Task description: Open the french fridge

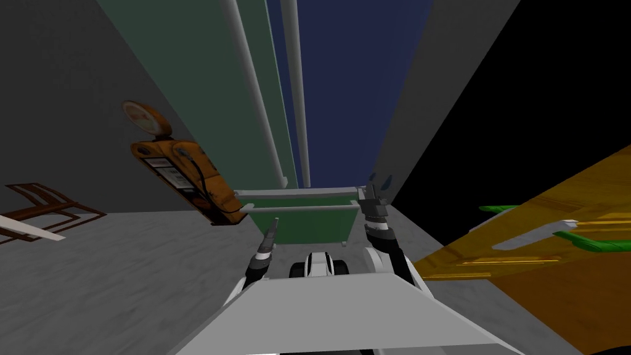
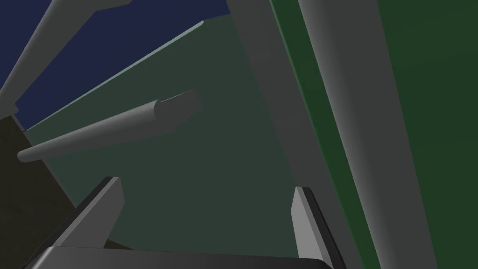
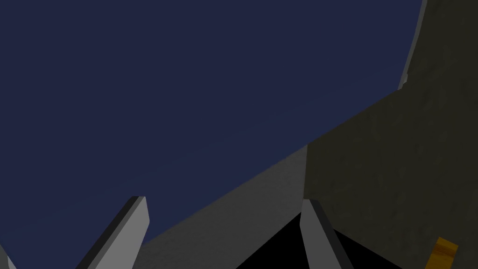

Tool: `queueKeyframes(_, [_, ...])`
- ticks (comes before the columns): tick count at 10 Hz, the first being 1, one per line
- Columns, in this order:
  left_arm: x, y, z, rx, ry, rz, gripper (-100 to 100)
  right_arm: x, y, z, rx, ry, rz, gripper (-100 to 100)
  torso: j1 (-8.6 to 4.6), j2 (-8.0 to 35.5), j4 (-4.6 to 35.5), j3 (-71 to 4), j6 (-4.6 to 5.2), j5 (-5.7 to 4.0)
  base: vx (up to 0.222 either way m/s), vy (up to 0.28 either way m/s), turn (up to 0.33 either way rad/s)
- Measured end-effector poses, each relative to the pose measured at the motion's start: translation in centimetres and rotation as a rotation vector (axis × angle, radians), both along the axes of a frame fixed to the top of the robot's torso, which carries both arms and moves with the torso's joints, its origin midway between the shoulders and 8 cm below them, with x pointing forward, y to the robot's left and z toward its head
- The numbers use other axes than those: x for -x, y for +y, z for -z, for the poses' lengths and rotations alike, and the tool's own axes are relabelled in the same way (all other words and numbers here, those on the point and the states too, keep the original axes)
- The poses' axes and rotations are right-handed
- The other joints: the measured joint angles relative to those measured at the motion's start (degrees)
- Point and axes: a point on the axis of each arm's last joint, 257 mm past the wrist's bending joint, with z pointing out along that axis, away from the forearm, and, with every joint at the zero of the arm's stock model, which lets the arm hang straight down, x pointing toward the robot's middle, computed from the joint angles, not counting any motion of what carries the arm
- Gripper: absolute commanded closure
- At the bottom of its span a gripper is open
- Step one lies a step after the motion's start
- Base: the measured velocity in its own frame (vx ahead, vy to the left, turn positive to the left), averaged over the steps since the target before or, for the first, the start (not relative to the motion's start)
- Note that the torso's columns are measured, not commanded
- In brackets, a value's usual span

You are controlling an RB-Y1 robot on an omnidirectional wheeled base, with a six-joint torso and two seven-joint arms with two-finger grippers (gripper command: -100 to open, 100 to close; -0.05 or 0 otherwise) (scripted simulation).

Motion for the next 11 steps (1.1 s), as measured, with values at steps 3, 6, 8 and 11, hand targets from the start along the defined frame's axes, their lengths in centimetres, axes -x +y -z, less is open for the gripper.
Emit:
queueKeyframes(3, [0.4,0.1,1.8,-0.003,0.023,0.002,-100,0.0,0.0,0.0,0.000,0.000,0.000,0,-0.04,0.25,0.06,0.15,0.00,-0.01,0.072,-0.004,-0.003])
queueKeyframes(6, [1.2,0.0,3.5,-0.004,0.042,0.006,-100,0.0,0.0,0.0,0.000,0.000,0.000,0,-0.03,0.07,0.01,0.03,0.00,0.00,0.086,-0.004,-0.003])
queueKeyframes(8, [1.8,-0.1,4.7,-0.001,0.053,0.008,-100,0.0,0.0,0.0,0.000,0.000,0.000,0,-0.07,0.09,0.03,0.06,0.01,-0.01,0.077,-0.013,-0.002])
queueKeyframes(11, [2.5,-0.5,6.3,0.014,0.072,0.009,-100,0.0,0.0,0.0,0.000,0.000,0.000,0,-0.01,0.09,0.02,0.06,0.00,0.00,0.072,0.001,-0.003])
